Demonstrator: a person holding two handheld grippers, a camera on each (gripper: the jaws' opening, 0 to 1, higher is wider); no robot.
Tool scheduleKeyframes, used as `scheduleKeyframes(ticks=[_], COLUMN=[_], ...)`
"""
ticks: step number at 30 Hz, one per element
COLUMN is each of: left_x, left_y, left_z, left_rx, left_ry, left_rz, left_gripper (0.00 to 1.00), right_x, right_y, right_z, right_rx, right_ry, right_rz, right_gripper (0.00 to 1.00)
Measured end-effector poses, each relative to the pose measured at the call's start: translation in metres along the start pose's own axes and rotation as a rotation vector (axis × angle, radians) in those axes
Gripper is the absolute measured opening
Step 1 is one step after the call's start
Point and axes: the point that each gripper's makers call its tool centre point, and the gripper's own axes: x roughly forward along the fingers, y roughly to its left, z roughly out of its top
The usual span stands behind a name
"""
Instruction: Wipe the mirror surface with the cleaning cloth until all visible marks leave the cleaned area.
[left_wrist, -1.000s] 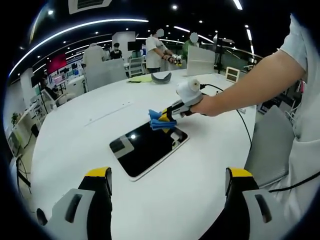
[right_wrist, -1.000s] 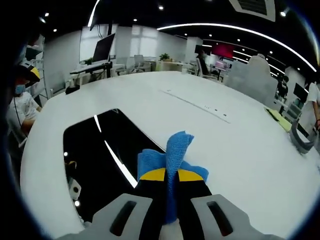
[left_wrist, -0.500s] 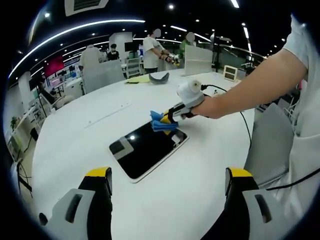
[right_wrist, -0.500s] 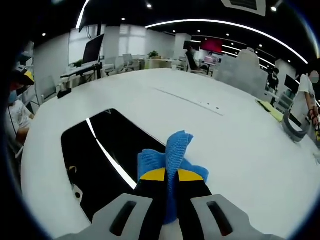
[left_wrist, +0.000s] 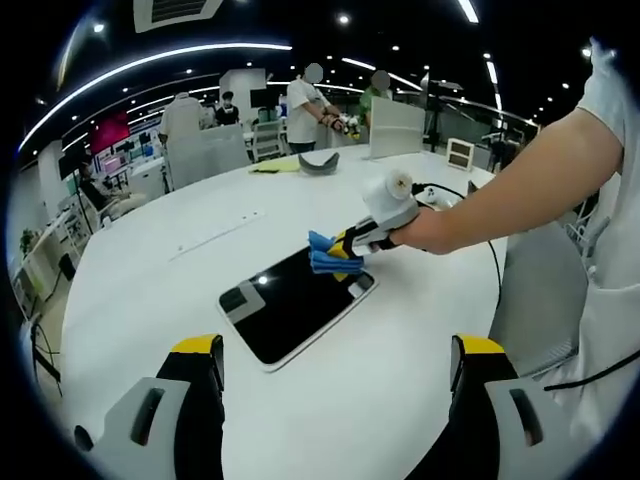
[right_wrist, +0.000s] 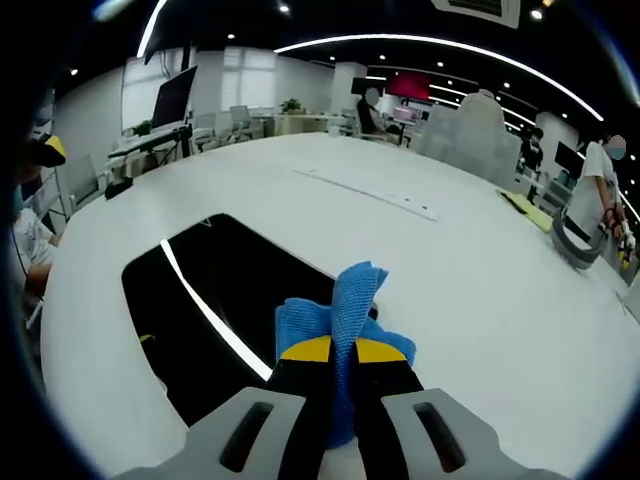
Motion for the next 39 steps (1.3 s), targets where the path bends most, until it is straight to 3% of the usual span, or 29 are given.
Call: scheduleKeyframes(ticks=[10,16,21,39], left_x=[-0.001,0.002,0.004,-0.01], left_y=[0.005,0.011,0.012,0.034], left_z=[0.009,0.006,0.001,-0.015], left_rx=[0.02,0.019,0.028,0.043], left_ry=[-0.011,-0.03,-0.044,-0.053], left_rz=[-0.056,-0.095,-0.135,-0.188], left_gripper=[0.95,0.94,0.94,0.95], right_x=[-0.007,-0.007,-0.005,0.028], right_y=[0.007,0.009,0.016,0.078], right_z=[-0.004,-0.005,-0.002,0.03], right_rx=[0.092,0.184,0.212,0.192], right_ry=[0.079,0.115,0.139,0.164], right_rz=[-0.066,-0.102,-0.115,-0.034], right_gripper=[0.02,0.02,0.02,0.02])
